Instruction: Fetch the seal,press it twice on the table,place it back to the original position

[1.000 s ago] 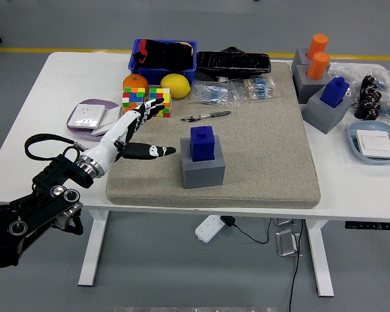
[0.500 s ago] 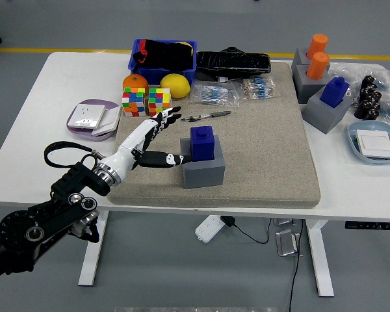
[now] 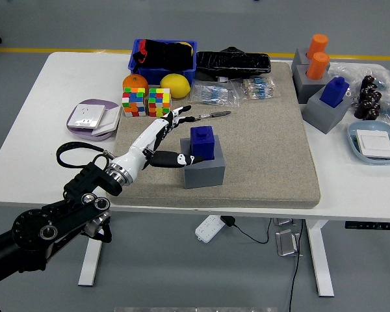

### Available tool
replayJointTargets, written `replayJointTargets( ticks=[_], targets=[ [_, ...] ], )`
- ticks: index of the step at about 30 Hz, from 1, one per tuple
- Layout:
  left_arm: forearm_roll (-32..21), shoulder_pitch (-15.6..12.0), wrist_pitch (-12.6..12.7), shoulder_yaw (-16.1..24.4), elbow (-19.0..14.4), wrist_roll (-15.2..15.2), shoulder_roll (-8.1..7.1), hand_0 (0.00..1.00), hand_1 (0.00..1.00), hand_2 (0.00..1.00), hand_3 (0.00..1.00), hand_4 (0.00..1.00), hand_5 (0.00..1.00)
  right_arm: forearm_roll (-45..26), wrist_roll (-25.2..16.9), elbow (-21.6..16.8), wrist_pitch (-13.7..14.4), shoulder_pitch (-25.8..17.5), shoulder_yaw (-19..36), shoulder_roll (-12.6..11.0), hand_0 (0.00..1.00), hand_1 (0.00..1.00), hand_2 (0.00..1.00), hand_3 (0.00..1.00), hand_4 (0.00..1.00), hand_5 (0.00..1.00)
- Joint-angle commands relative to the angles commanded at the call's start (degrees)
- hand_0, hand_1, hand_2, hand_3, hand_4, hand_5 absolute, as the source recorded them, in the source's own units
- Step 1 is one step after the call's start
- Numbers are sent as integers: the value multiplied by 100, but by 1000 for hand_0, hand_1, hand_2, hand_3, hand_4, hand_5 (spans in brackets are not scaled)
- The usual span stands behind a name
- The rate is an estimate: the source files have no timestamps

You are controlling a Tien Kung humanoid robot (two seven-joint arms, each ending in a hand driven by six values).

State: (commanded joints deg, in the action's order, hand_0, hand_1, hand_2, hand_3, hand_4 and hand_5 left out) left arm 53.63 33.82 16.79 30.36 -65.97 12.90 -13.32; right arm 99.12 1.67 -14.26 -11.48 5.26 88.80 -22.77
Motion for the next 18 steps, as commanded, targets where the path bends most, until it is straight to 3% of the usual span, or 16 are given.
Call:
replayJointTargets(
  ticks=[15, 18],
  targets=[
    [-153, 38, 64, -158, 211, 39, 122, 998, 825, 712, 982, 876, 2, -2, -3, 3, 0, -11, -9, -1, 788, 702, 687, 642, 761, 546],
    [-156, 46, 62, -182, 239, 26, 144, 998, 826, 748, 981, 872, 2, -4, -3, 2, -1, -4, -13, 0, 787, 703, 688, 642, 761, 545]
  ],
)
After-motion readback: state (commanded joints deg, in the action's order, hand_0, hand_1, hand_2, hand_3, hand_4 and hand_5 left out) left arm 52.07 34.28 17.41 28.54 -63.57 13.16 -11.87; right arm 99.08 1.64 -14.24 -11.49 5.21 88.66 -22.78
